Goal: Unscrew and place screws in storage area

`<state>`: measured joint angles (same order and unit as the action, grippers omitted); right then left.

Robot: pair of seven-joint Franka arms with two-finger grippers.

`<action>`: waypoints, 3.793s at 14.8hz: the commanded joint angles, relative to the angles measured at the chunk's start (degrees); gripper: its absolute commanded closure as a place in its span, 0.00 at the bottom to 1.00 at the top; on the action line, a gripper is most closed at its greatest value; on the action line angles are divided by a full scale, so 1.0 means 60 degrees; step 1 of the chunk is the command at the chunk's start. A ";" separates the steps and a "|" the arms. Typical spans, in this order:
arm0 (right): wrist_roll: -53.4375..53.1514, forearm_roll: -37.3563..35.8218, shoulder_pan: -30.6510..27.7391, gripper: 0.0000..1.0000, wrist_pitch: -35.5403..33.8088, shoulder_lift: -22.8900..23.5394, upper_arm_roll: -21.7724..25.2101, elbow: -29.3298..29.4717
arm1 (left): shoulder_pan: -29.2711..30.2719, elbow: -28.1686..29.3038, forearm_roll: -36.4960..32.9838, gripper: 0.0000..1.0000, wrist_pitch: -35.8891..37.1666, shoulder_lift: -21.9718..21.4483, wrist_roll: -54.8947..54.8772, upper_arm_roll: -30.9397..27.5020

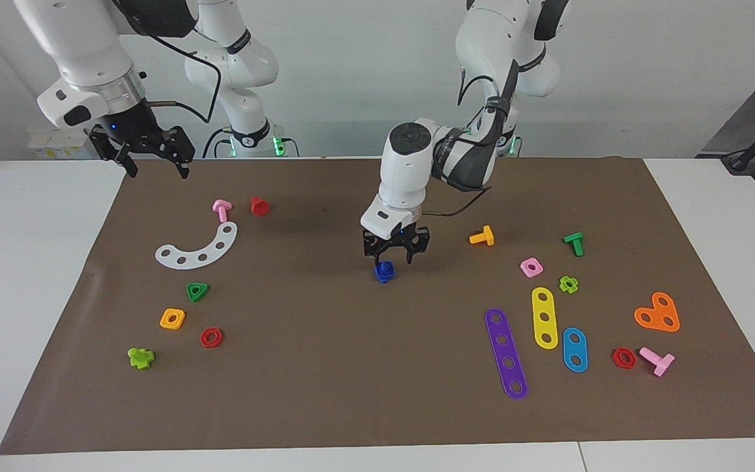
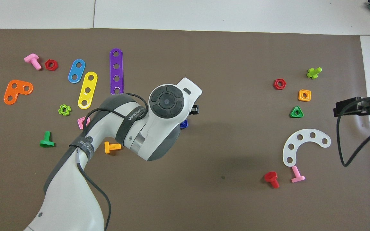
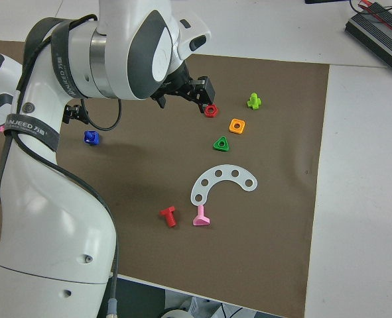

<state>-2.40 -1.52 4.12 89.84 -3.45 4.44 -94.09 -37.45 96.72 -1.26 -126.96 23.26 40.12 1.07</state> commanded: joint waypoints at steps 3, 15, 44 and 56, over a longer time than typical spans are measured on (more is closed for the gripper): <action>0.0225 0.0033 -0.0014 0.00 -0.0134 -0.0128 0.0021 -0.0022 | -0.0203 -0.0154 -0.0317 0.23 -0.0547 0.0474 0.0286 -0.0135; 0.0225 0.0033 -0.0014 0.00 -0.0134 -0.0128 0.0021 -0.0037 | -0.0203 0.0447 -0.0332 0.23 -0.1149 0.0650 0.0199 -0.0091; 0.0210 0.0033 -0.0013 0.00 -0.0134 -0.0128 0.0021 -0.0037 | -0.0423 0.0813 -0.0347 0.47 -0.0988 0.0518 0.0125 -0.0105; 0.0225 0.0033 -0.0013 0.00 -0.0134 -0.0128 0.0021 -0.0037 | -0.0350 0.0580 -0.0361 0.60 -0.0535 0.0518 0.0096 -0.0105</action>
<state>-2.40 -1.52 4.12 89.84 -3.45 4.44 -94.09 -39.03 100.14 -2.32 -132.08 27.35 40.39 1.16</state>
